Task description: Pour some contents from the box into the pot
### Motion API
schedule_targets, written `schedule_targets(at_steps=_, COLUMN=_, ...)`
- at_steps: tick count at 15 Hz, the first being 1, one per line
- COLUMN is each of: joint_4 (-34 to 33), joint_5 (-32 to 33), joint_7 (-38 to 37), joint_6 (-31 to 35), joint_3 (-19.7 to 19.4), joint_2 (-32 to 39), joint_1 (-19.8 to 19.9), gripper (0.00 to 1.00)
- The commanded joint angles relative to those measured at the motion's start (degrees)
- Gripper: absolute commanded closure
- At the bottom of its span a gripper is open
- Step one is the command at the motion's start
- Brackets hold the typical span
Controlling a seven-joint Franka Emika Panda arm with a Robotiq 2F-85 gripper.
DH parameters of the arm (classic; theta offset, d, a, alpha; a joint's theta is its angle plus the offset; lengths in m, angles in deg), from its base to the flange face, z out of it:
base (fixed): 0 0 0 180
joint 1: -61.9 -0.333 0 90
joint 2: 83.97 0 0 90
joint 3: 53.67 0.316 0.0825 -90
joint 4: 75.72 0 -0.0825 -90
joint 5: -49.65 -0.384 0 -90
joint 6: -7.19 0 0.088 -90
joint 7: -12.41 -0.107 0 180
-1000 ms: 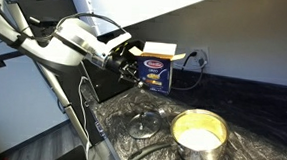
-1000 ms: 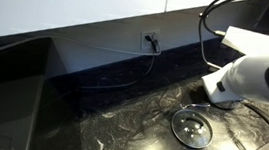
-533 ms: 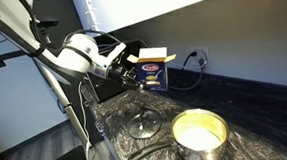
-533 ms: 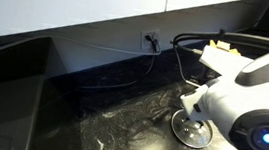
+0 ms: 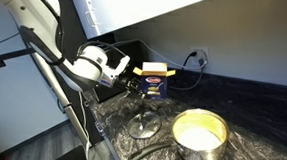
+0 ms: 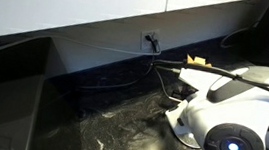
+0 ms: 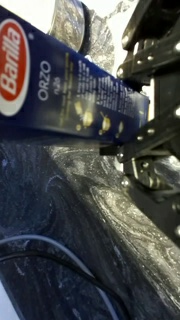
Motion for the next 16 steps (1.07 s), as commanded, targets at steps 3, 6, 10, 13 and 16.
schedule_targets(at_steps=3, joint_4=-1.03, joint_5=0.43, joint_7=0.1, joint_6=-1.09, joint_3=-0.28, joint_2=1.13, joint_1=0.28, gripper=0.77)
schedule_targets(at_steps=6, joint_4=-3.47, joint_5=3.66, joint_7=-0.06, joint_6=-4.75, joint_3=-0.25, joint_2=4.25, joint_1=-1.17, gripper=0.77)
schedule_targets(at_steps=10, joint_4=-7.44, joint_5=10.71, joint_7=0.2, joint_6=-7.91, joint_3=0.42, joint_2=8.89, joint_1=-3.73, gripper=0.77)
schedule_targets(at_steps=13, joint_4=-10.8, joint_5=14.85, joint_7=-0.01, joint_6=-8.87, joint_3=0.82, joint_2=12.89, joint_1=-5.89, gripper=0.77)
schedule_targets(at_steps=16, joint_4=-13.61, joint_5=17.1, joint_7=-0.18, joint_6=-8.57, joint_3=1.03, joint_2=16.71, joint_1=-7.49, gripper=0.77)
